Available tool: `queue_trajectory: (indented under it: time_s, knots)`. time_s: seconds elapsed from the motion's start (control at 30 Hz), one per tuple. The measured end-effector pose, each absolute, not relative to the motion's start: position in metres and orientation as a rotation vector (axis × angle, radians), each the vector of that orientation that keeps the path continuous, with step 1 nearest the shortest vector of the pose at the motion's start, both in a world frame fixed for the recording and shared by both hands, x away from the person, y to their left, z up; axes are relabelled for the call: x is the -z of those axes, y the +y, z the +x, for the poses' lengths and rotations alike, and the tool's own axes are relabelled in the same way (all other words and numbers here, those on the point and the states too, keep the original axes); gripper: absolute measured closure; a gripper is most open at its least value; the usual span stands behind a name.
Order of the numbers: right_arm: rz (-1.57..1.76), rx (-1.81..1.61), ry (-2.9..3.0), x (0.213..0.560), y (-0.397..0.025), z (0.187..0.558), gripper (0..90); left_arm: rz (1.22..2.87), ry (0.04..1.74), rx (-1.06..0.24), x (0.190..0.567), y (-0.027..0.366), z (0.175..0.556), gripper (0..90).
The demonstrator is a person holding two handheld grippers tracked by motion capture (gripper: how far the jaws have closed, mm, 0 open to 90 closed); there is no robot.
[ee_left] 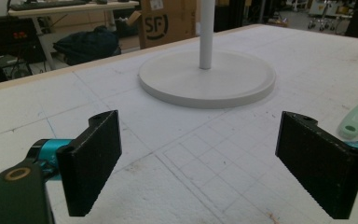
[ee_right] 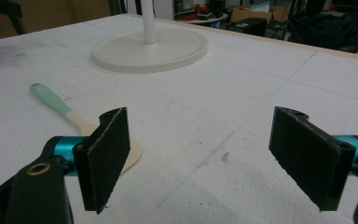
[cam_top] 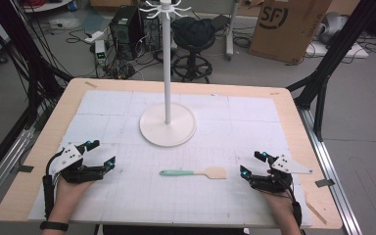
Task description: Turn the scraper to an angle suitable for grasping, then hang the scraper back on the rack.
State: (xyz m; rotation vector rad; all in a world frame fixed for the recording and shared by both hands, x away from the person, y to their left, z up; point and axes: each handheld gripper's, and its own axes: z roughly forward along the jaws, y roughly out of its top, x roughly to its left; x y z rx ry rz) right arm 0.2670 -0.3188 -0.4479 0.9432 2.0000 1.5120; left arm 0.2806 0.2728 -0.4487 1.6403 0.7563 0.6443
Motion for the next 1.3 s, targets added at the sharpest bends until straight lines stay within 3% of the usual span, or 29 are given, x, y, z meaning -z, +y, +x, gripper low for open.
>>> queue_trajectory:
  time_s: [0.73, 1.3]
  knots:
    - [0.878, -1.554, 2.056, 0.445, -0.316, 0.270, 18.1, 1.567, 0.775, -0.637, 0.450, 0.279, 0.279, 15.4]
    - [0.650, -1.559, 2.332, 0.431, -0.261, 0.297, 20.8, 1.577, 0.766, -0.646, 0.450, 0.278, 0.278, 15.4]
